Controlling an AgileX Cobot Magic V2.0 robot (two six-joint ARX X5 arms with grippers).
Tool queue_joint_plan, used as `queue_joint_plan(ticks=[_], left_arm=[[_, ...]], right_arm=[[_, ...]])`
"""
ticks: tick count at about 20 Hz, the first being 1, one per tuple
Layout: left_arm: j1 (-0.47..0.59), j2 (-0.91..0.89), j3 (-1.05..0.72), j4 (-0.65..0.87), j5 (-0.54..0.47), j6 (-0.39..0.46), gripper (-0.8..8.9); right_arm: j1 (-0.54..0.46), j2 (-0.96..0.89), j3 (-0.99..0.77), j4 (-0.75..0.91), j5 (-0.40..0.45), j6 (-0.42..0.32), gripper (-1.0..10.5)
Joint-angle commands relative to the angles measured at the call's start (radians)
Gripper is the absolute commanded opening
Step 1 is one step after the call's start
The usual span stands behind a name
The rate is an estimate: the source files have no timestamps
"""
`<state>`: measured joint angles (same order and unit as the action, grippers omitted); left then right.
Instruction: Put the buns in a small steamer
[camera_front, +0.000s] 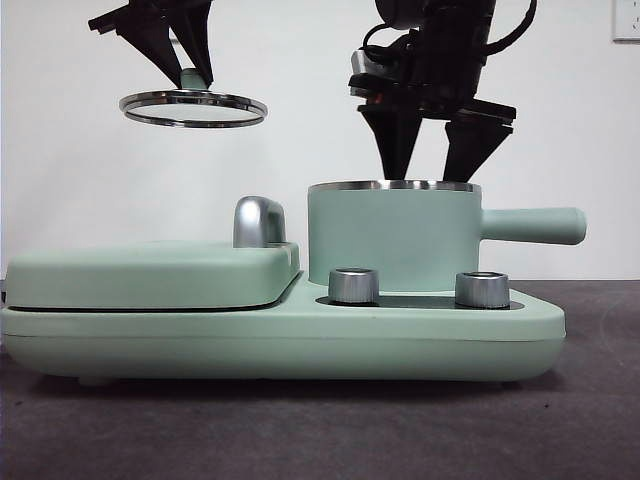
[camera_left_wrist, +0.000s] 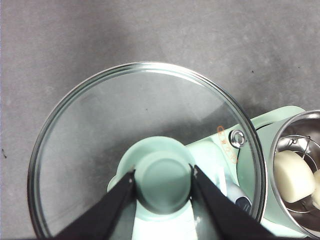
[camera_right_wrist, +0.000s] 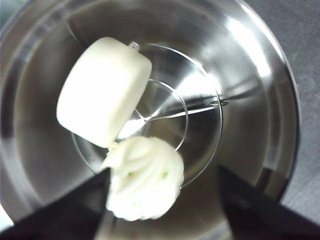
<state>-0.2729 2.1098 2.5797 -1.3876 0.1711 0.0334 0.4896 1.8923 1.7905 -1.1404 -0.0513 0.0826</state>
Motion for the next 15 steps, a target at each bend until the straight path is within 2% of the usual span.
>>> queue_joint_plan(ticks=[1,4,8,10,11,15], left_arm=[[-0.004,-0.009,0.037,0.019,0.005,-0.004,0.10],[-0.004,-0.009,0.037,0.018,0.005,-0.005,0.10],[-0.010,-0.009,0.037,0.017,0.005,-0.016,0.10],[-0.014,-0.009,0.037,0.016,0.005,-0.019,0.10],[-0.019,-0.009,0.037,0.014,0.005,-0.019,0.10],[-0.057,-0.009,0.037,0.009,0.005,-0.024,0.10]], right_arm=[[0.002,0.017,0.025,0.006,0.000,-0.012,3.8],[-0.003,-0.017,0.052,-0.027,0.004,-0.020,3.8],[-0.010,-0.125,0.080,-0.163,0.013,-0.043,3.8],[-0.010,-0.192,0.079,-0.261,0.073,-0.043,3.8],[-0.010,-0.226,0.073,-0.279,0.106,-0.042,3.8],[-0.009,-0.444,-0.028,-0.279,0.109,-0.038,3.8]])
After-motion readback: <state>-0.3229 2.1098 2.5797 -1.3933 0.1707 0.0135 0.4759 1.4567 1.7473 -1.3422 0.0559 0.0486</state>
